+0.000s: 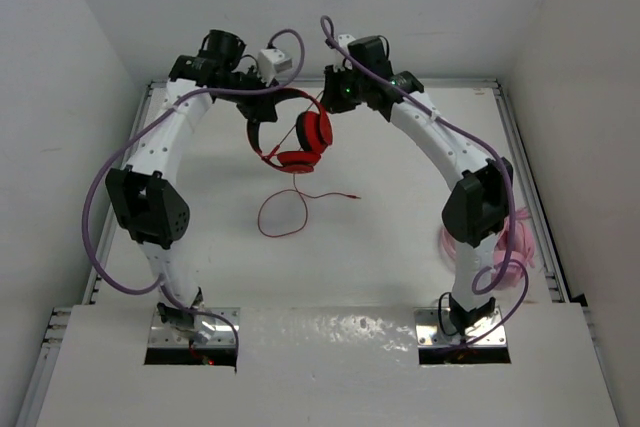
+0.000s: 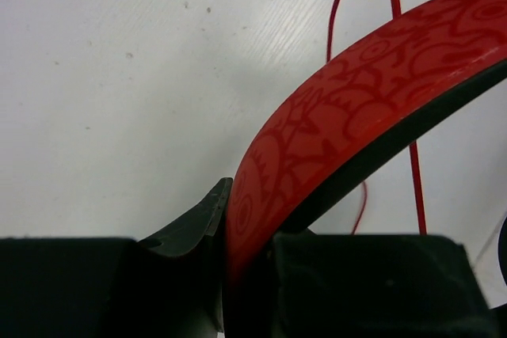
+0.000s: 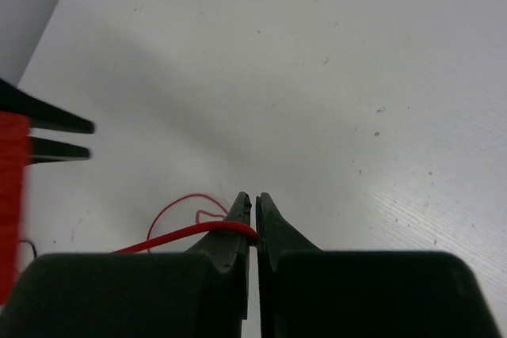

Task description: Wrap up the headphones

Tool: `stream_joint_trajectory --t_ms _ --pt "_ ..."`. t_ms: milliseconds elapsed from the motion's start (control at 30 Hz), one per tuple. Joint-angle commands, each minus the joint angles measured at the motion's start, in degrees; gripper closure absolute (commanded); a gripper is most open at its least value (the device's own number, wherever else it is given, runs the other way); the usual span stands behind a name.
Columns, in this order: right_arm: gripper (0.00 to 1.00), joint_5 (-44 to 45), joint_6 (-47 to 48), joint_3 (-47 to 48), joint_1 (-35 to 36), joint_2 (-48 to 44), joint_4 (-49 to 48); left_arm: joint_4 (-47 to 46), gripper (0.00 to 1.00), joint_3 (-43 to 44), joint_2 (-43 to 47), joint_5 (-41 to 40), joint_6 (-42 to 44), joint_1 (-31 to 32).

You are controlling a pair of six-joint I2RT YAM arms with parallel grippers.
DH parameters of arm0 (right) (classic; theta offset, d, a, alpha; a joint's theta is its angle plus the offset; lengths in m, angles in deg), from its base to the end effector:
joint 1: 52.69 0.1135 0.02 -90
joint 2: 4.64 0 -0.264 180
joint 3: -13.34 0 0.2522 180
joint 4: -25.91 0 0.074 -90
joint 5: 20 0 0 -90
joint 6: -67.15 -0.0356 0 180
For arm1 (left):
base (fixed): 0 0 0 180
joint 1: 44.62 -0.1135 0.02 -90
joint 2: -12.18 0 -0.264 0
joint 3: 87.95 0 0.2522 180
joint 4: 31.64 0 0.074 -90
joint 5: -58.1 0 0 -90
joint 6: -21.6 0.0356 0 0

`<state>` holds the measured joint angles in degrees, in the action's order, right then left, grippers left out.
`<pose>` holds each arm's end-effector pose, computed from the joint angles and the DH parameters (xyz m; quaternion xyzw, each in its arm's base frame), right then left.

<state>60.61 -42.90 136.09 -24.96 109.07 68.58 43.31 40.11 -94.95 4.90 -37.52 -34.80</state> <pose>0.4099 0.2220 0.3344 -0.0974 0.8739 0.2566 0.4012 0.3841 -0.0881 0.3729 0.4052 0.8123 -0.2416 0.3430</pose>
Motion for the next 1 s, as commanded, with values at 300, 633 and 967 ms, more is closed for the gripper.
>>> stream_joint_trajectory --t_ms 300,633,967 --pt "1.00 -2.91 6.87 2.20 -3.73 -5.25 5.81 -1.15 1.00 -5.14 -1.94 -36.67 11.40 6.87" --pt "1.00 -3.45 9.14 1.58 -3.12 -7.19 5.63 -11.68 1.00 -7.78 -3.08 -56.74 16.93 11.71" --pt "1.00 -10.63 30.75 -3.05 -3.99 -7.09 17.33 -18.23 1.00 -3.04 0.96 -54.75 32.47 11.53"
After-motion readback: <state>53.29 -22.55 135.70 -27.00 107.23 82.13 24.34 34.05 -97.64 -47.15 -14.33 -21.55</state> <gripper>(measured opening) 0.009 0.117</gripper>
